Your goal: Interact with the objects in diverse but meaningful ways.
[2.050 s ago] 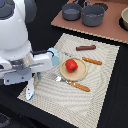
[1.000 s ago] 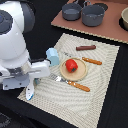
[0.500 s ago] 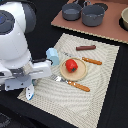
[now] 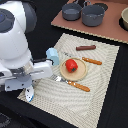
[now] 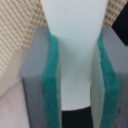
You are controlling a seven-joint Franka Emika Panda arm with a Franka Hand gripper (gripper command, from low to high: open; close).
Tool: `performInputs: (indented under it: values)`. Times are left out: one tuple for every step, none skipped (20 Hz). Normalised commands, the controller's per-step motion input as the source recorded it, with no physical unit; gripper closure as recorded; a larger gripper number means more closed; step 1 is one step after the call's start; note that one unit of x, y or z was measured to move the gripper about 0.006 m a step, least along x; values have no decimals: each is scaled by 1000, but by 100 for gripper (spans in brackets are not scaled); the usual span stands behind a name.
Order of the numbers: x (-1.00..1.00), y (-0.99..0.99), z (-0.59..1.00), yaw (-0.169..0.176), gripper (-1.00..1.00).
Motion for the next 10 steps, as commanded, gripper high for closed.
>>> performInputs:
  values:
    - [711, 0, 771, -68, 100]
    - [700, 0, 589, -85, 100]
    - [697, 0, 429, -94, 100]
    - [734, -3, 397, -93, 100]
    - [780, -11, 334, -94, 100]
    - [823, -11, 269, -101, 100]
    - [766, -49, 183, -105, 100]
    - [826, -40, 186, -103, 100]
    - [906, -51, 194, -94, 100]
    - [914, -60, 177, -93, 100]
